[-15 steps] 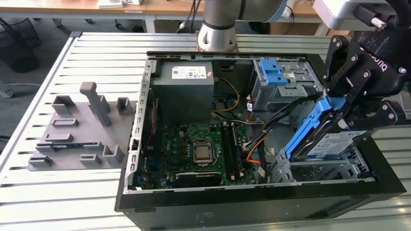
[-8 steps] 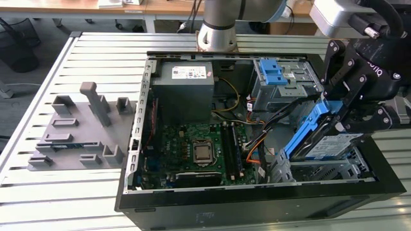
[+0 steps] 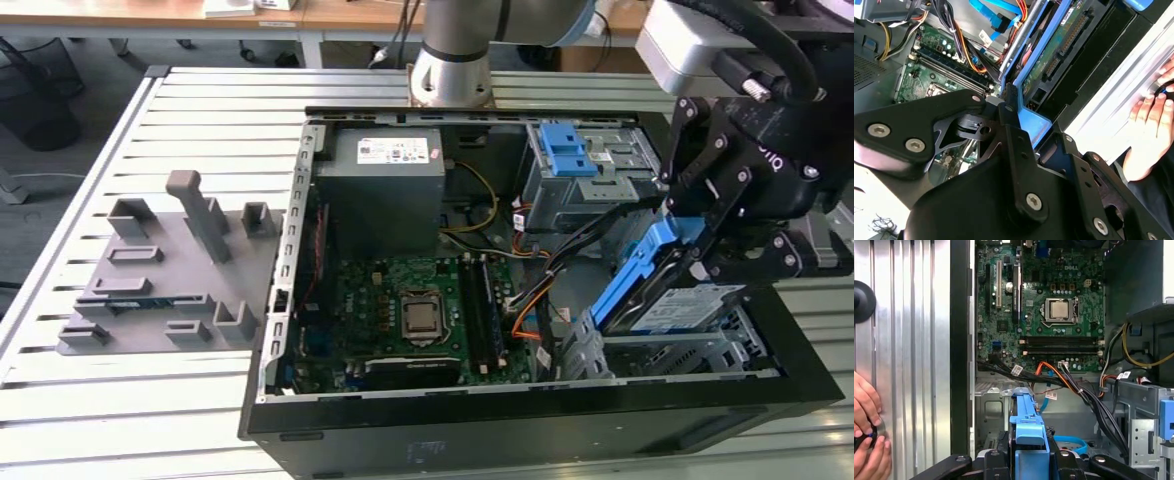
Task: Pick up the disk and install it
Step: 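Insert the disk into the insertion slot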
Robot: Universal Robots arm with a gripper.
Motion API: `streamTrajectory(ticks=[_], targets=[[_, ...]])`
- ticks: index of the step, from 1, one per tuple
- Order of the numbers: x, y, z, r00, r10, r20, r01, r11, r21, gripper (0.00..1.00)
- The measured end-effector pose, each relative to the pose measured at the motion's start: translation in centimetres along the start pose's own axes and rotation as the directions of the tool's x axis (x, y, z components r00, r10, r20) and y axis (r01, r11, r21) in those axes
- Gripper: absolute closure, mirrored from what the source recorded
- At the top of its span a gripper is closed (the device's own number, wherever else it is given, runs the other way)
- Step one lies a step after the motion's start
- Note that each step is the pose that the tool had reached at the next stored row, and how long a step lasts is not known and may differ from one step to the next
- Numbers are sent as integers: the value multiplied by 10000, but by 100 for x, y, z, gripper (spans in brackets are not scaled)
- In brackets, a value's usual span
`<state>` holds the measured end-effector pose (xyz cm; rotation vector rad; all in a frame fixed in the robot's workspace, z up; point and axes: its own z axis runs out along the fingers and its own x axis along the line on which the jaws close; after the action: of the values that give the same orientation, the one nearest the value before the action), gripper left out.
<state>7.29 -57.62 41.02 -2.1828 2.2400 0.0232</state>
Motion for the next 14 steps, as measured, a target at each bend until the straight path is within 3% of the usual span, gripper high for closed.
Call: streamTrajectory(ticks=[14], targets=[[5,0,153,10000,0,0,0,10000,0,63]])
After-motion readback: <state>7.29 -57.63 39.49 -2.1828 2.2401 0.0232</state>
